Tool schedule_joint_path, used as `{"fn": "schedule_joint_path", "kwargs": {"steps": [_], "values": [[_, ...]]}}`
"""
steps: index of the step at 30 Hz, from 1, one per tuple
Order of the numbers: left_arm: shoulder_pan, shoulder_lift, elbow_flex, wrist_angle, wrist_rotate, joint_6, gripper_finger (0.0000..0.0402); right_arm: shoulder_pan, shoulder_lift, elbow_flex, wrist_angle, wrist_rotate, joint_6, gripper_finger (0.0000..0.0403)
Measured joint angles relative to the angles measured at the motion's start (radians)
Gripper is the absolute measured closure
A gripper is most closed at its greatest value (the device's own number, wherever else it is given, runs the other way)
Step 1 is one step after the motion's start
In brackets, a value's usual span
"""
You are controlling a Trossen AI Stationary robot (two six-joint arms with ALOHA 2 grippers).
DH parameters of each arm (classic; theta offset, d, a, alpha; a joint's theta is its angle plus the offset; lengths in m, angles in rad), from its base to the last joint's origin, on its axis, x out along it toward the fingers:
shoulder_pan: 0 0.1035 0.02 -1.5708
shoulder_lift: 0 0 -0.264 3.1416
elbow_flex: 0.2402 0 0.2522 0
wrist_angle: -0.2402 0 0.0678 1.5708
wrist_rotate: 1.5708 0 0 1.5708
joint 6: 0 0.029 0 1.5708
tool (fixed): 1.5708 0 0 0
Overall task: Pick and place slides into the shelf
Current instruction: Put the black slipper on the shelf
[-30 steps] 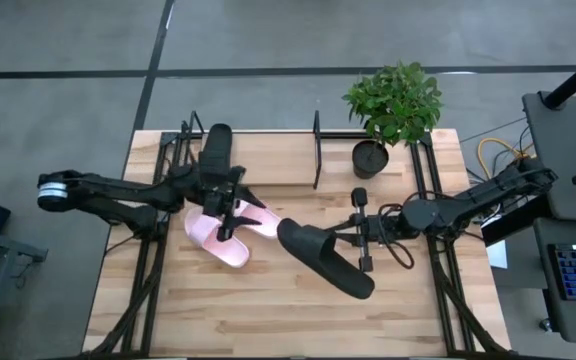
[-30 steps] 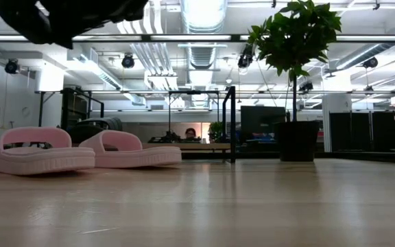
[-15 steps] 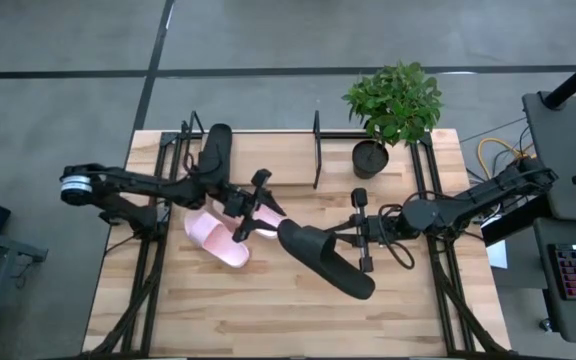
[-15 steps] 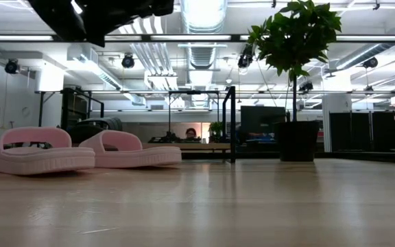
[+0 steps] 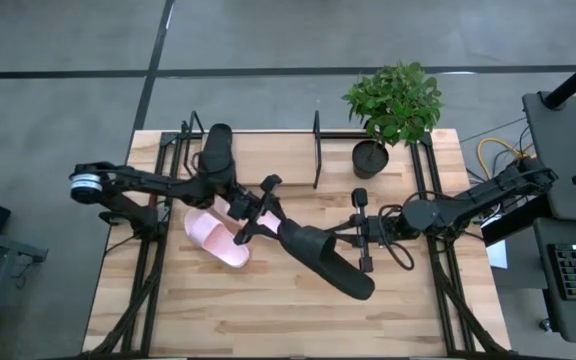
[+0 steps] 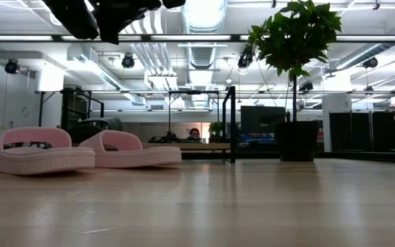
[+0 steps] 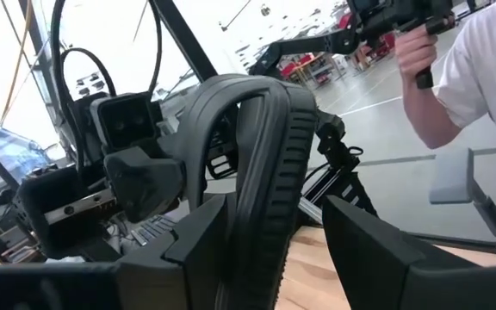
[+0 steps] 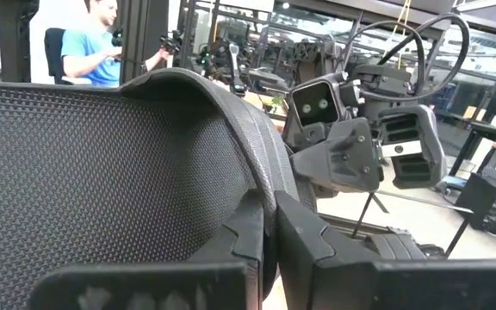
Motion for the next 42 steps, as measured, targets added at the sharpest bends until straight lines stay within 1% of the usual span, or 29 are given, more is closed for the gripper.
{"fn": "schedule_joint_path", "kwargs": {"steps": [9, 12, 15, 21, 22, 25, 28, 31, 36, 40, 42], "values": [[0.000, 0.030, 0.026, 0.014, 0.000, 0.000, 0.0226, 0.000, 0.000, 0.000, 0.006, 0.002, -0.005, 0.0394], [0.000, 0.030, 0.023, 0.043, -0.001, 0.001, 0.0238, 0.000, 0.000, 0.000, 0.009, 0.003, -0.005, 0.0394], [0.000, 0.030, 0.023, 0.046, -0.009, 0.005, 0.0274, 0.000, 0.000, 0.000, 0.019, 0.004, -0.007, 0.0394], [-0.002, 0.048, 0.029, 0.054, 0.014, 0.051, 0.0372, 0.000, -0.002, 0.000, 0.026, 0.001, -0.005, 0.0394], [-0.002, 0.050, 0.028, 0.055, 0.014, 0.057, 0.0379, 0.000, -0.002, 0.000, 0.026, 0.002, -0.006, 0.0394], [-0.002, 0.051, 0.027, 0.064, 0.012, 0.059, 0.0379, 0.000, -0.002, 0.000, 0.027, 0.002, -0.011, 0.0391], [-0.002, 0.051, 0.025, 0.067, 0.010, 0.057, 0.0379, 0.000, -0.002, 0.000, 0.028, 0.003, -0.035, 0.0379], [-0.001, 0.049, 0.016, 0.066, 0.006, 0.054, 0.0379, 0.000, -0.002, 0.000, 0.029, 0.019, -0.058, 0.0359], [0.001, 0.041, -0.002, 0.062, -0.002, 0.026, 0.0379, 0.001, -0.022, 0.000, -0.001, 0.087, -0.115, 0.0316], [0.002, 0.018, -0.015, 0.053, -0.019, 0.025, 0.0379, 0.000, -0.072, 0.000, -0.017, 0.112, -0.172, 0.0286], [0.002, -0.001, -0.016, 0.018, -0.014, 0.025, 0.0379, -0.001, -0.102, 0.000, -0.010, 0.147, -0.181, 0.0275]]}}
